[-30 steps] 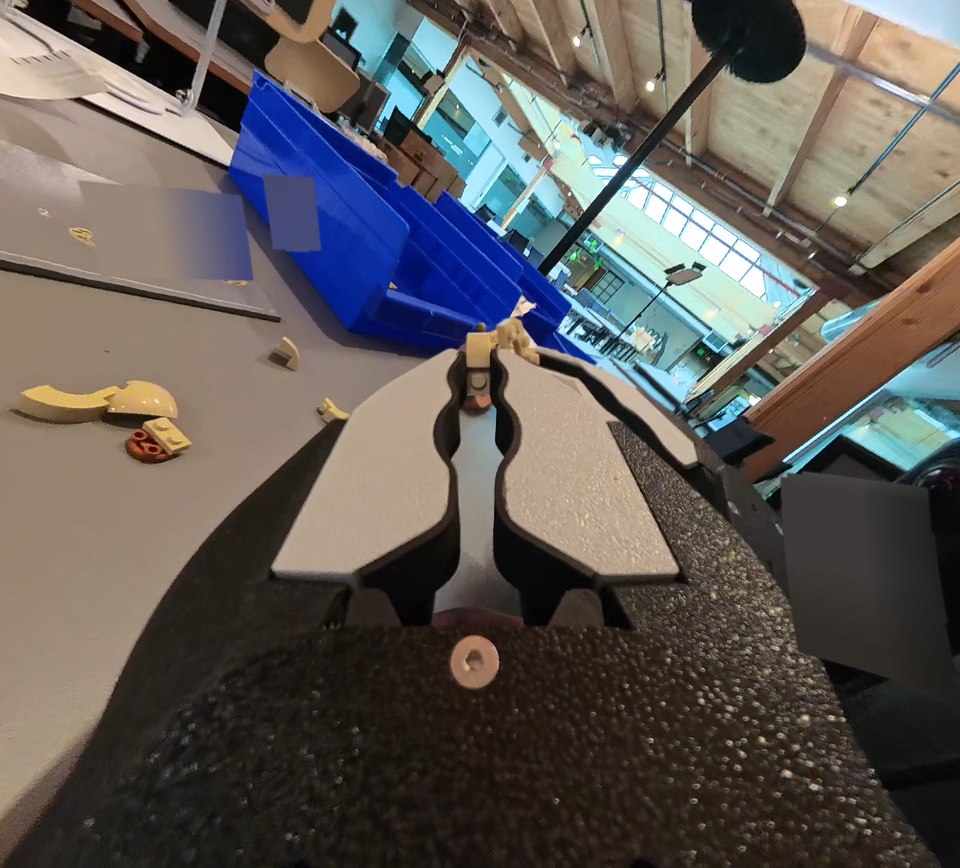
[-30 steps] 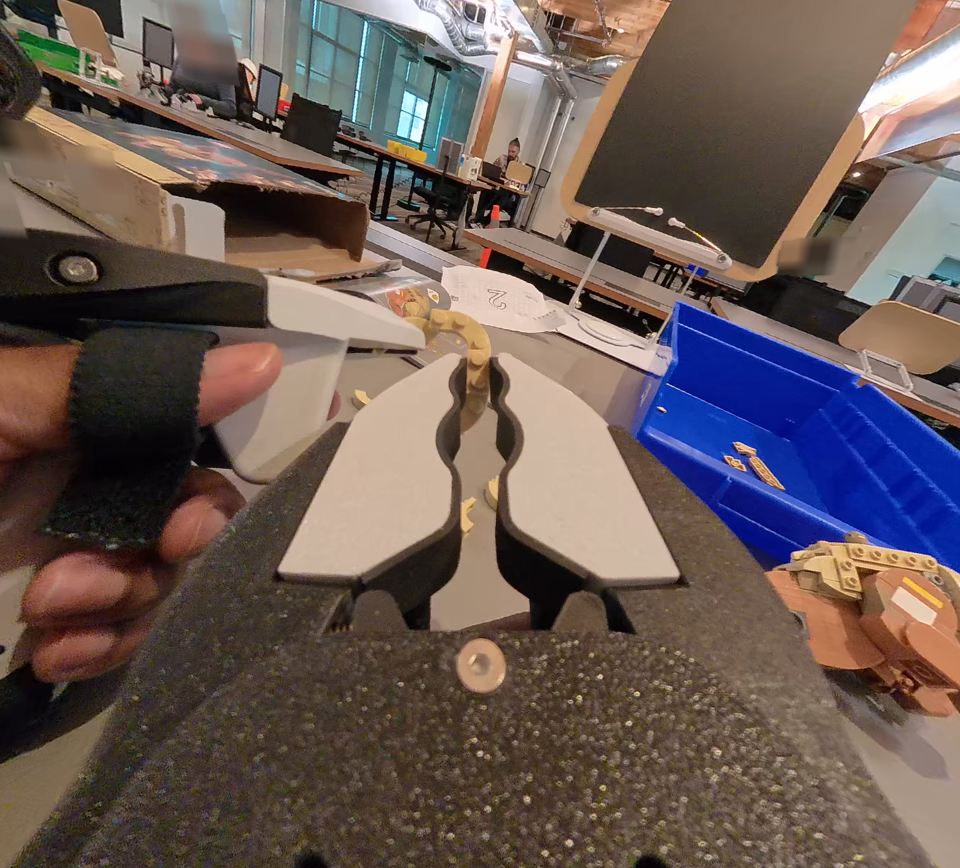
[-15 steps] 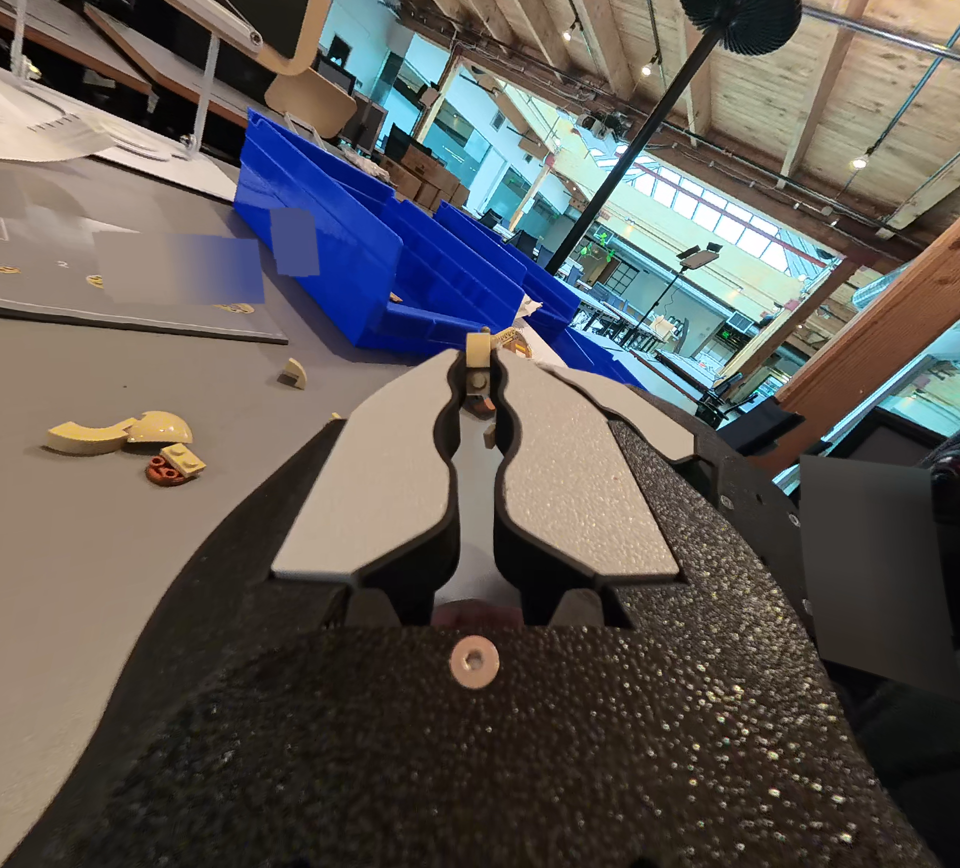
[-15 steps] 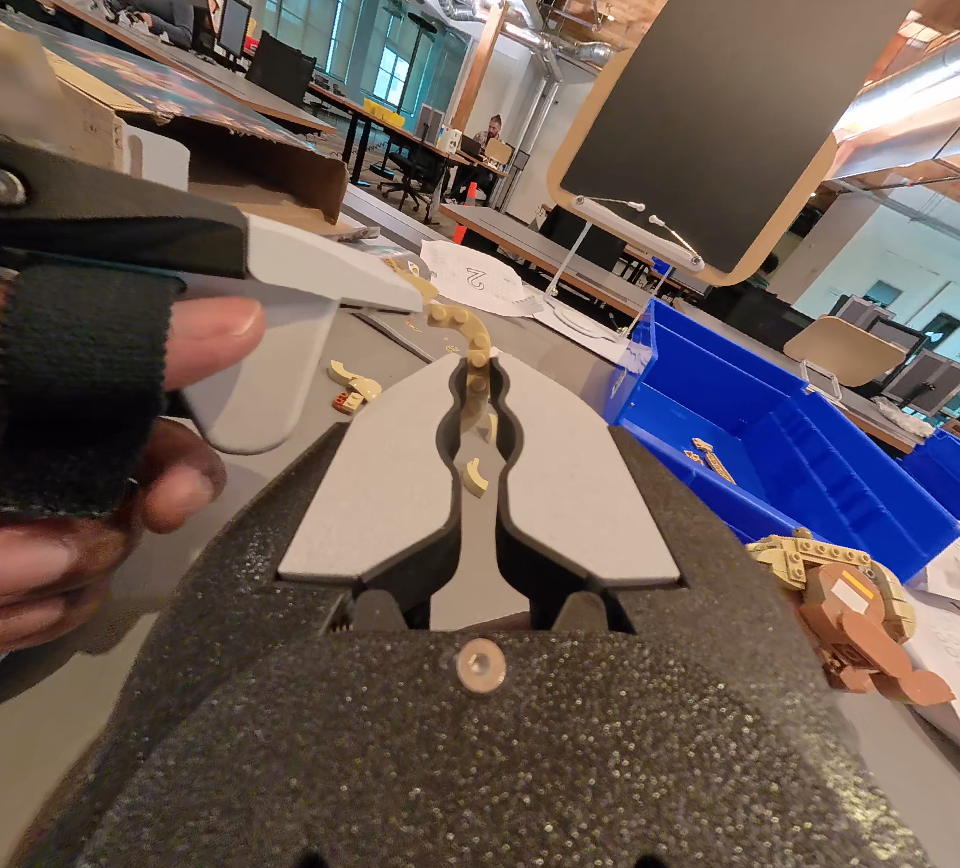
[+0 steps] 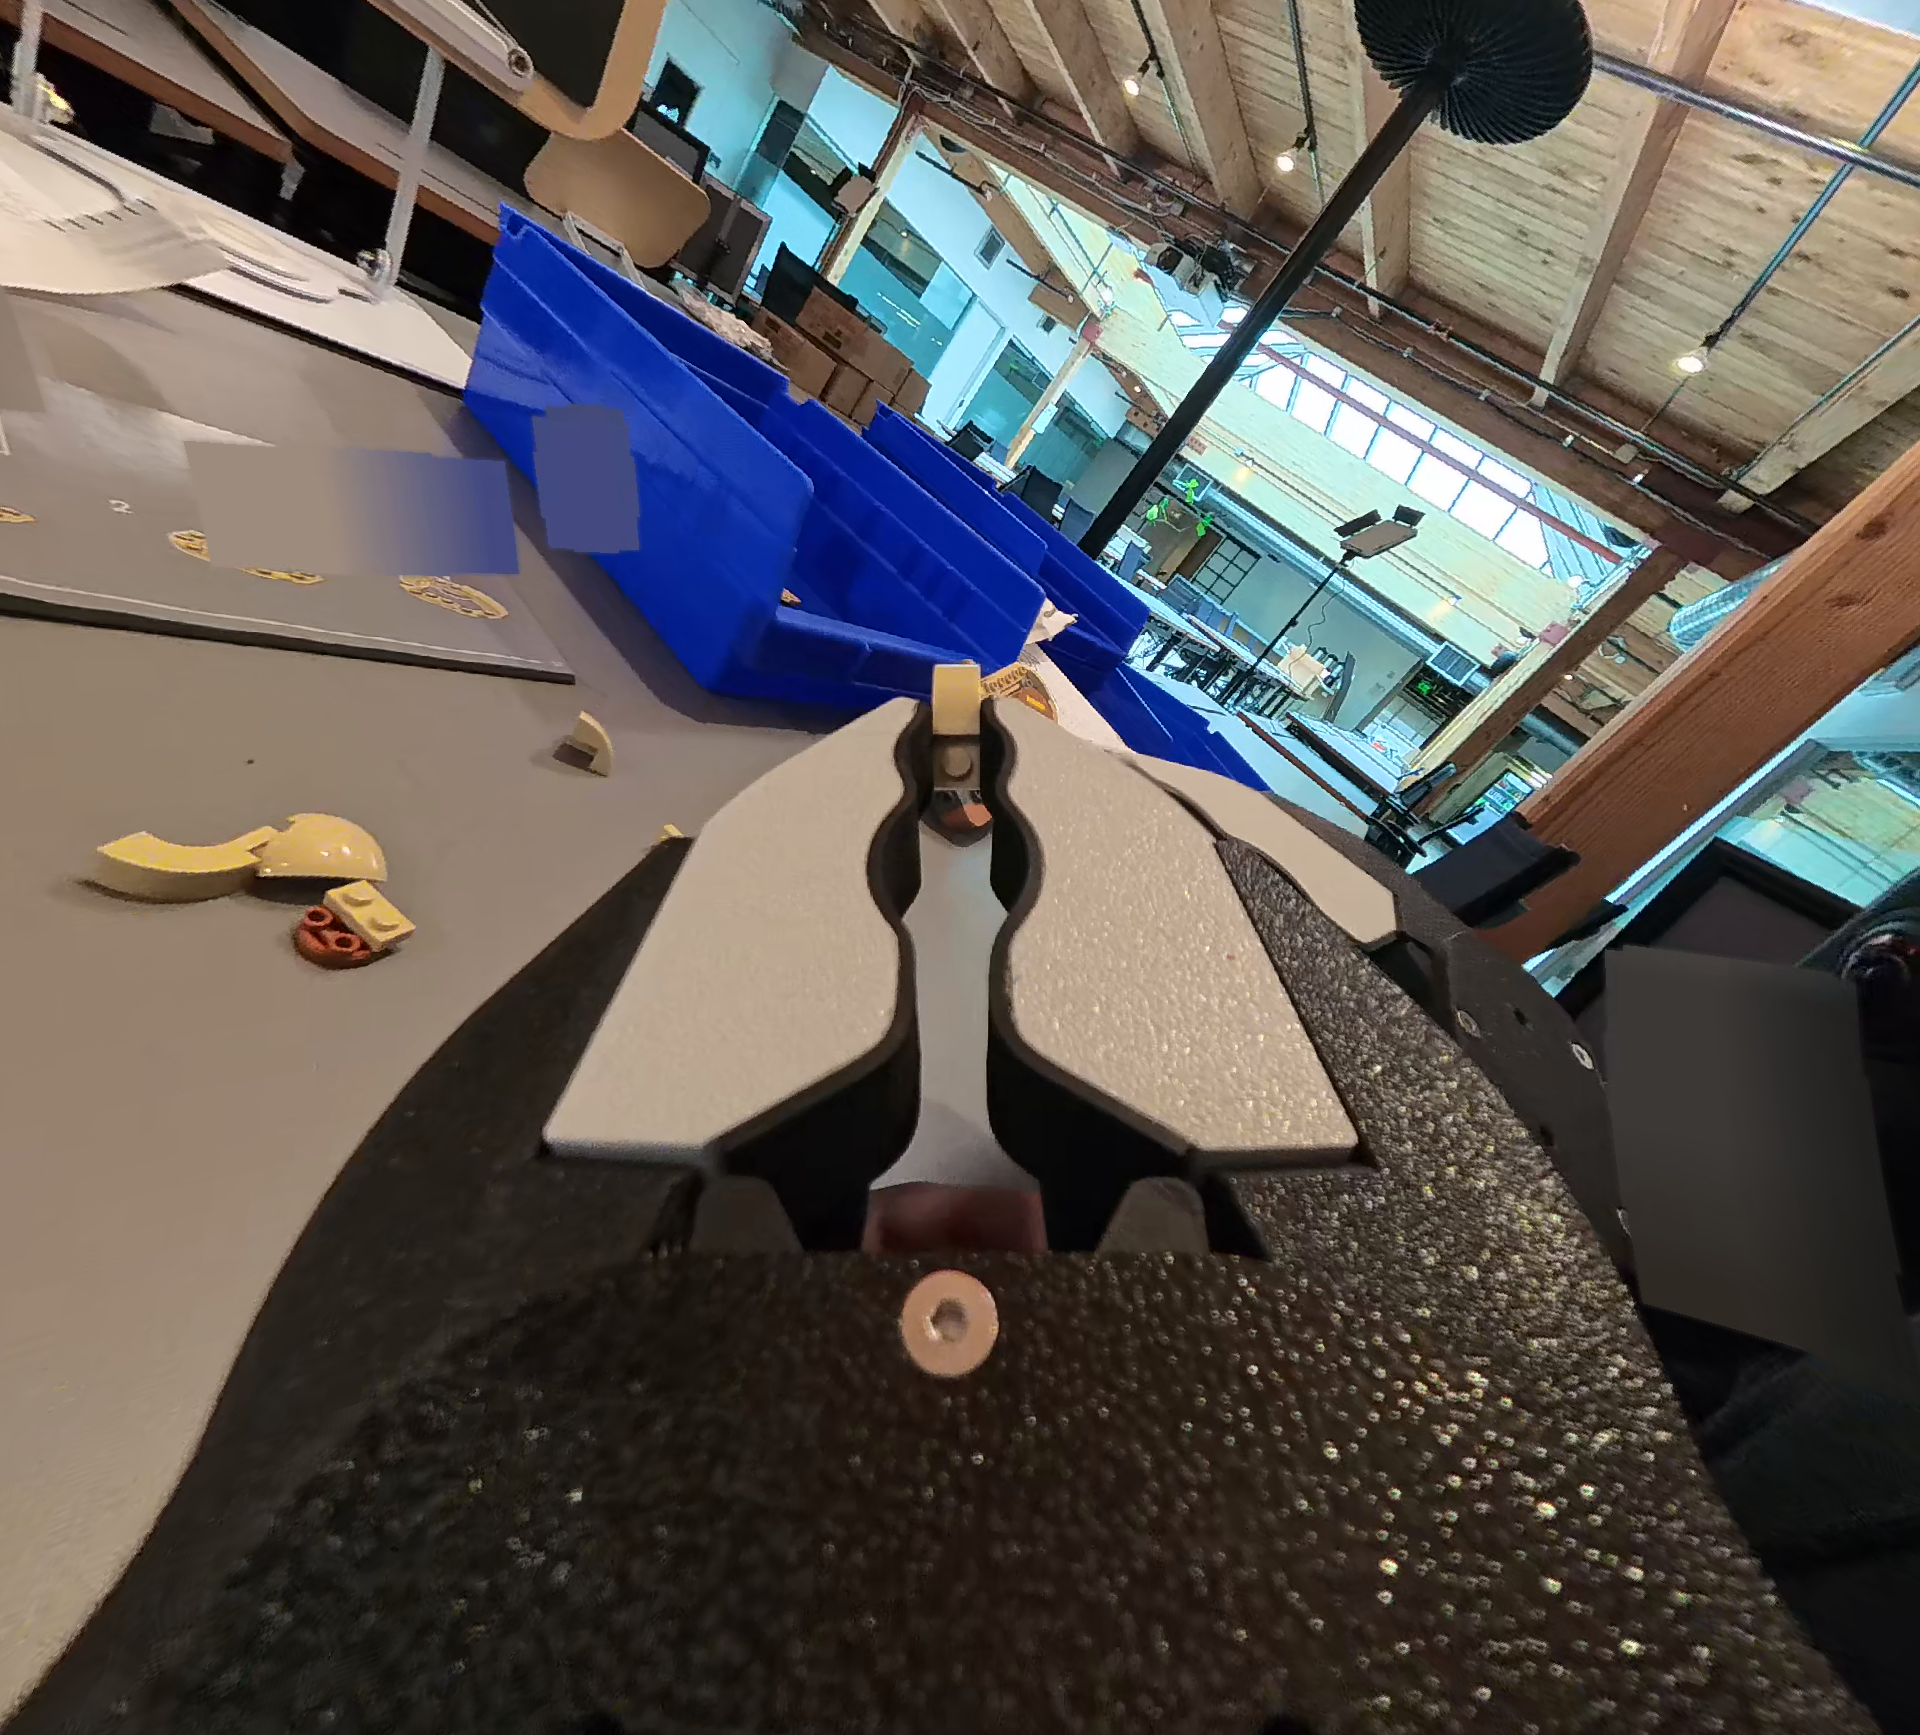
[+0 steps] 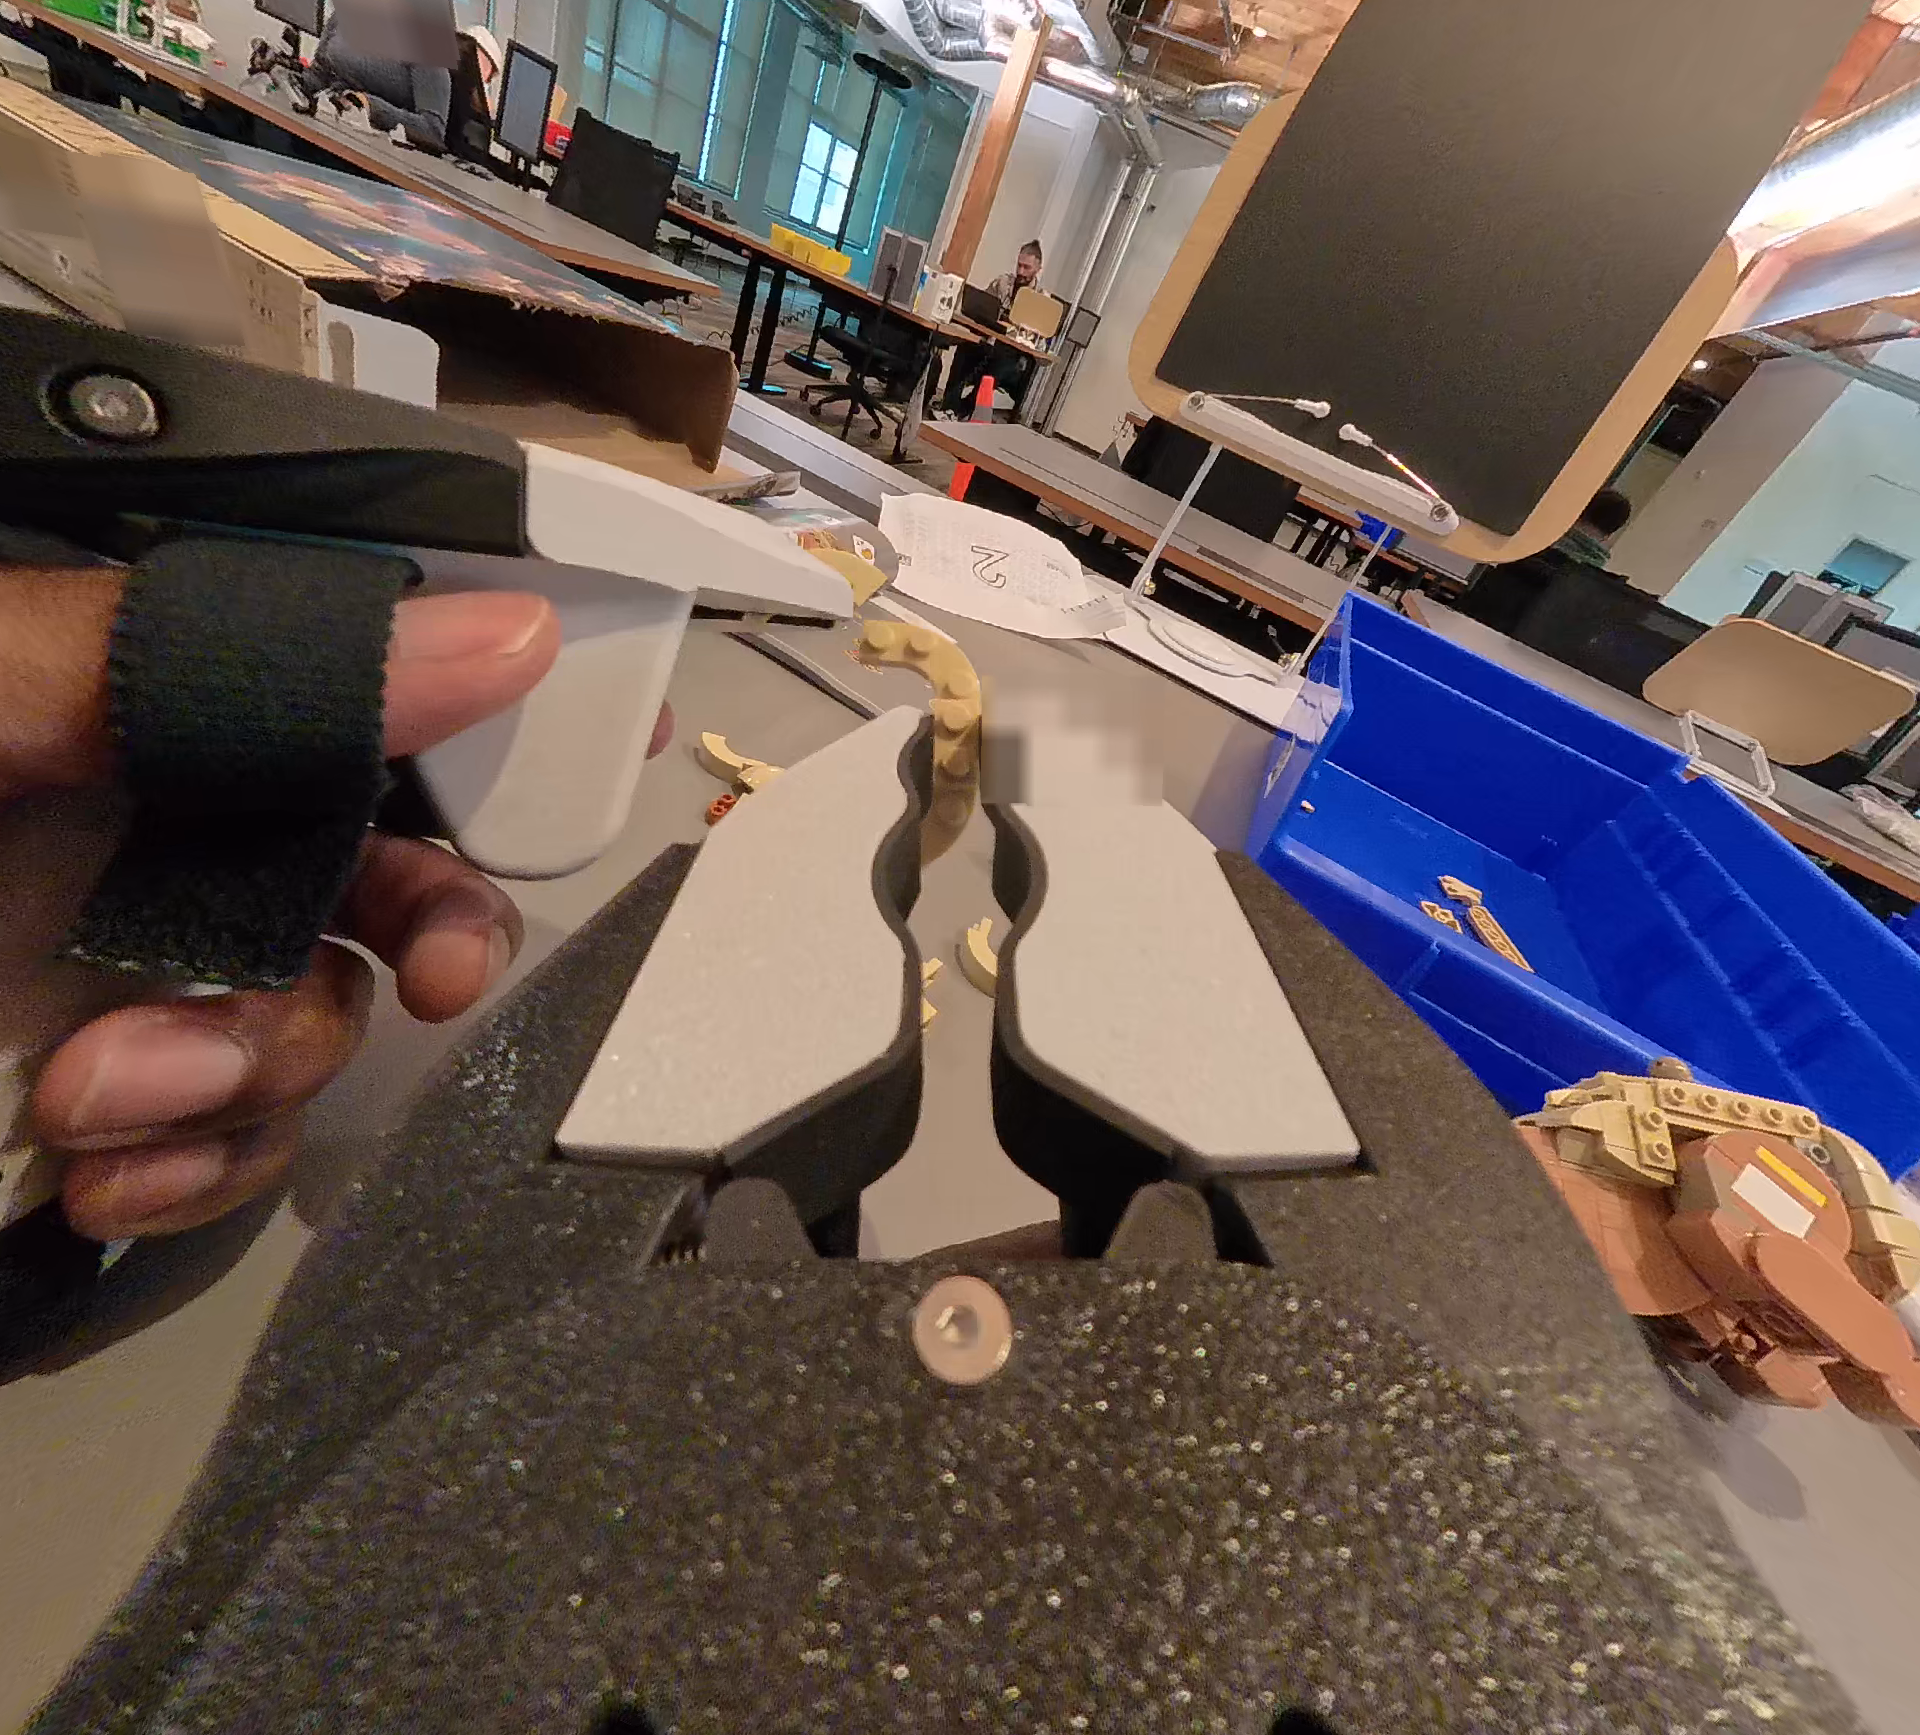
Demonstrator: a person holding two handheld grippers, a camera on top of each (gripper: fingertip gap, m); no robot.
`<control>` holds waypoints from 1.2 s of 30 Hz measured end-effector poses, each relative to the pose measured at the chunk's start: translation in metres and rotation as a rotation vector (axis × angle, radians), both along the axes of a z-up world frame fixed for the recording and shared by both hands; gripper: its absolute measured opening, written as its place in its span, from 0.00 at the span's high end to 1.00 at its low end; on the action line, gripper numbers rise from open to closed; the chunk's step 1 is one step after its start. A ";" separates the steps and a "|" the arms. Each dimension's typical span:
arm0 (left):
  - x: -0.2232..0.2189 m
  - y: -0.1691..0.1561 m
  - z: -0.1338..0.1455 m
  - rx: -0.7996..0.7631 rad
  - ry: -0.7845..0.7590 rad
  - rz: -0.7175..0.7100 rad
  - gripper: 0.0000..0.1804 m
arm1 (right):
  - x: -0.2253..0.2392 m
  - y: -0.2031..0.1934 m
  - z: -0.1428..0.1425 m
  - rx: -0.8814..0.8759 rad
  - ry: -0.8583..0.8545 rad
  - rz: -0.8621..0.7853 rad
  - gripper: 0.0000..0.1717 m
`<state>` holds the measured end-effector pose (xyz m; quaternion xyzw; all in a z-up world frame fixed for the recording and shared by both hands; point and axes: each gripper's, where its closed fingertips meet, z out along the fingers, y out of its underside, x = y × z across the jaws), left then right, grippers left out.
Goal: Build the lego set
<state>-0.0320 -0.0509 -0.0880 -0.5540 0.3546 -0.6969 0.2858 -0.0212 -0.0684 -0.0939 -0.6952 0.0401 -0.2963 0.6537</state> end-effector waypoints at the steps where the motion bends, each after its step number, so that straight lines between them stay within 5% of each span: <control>1: 0.000 0.000 -0.001 -0.004 0.004 -0.004 0.96 | 0.000 0.000 -0.001 -0.005 0.001 -0.001 0.96; 16: -0.005 0.013 -0.049 0.519 0.357 -0.097 0.96 | 0.015 -0.002 -0.091 -0.630 0.261 0.119 0.94; 23: -0.011 0.008 -0.065 0.504 0.448 -0.208 0.96 | 0.025 -0.016 -0.096 -0.661 0.366 0.171 0.91; 30: -0.012 0.004 -0.074 0.514 0.495 -0.260 0.96 | -0.013 -0.012 -0.100 -0.695 0.567 0.348 0.90; 36: -0.019 0.011 -0.085 0.599 0.560 -0.256 0.96 | -0.021 -0.011 -0.098 -0.700 0.545 0.394 0.89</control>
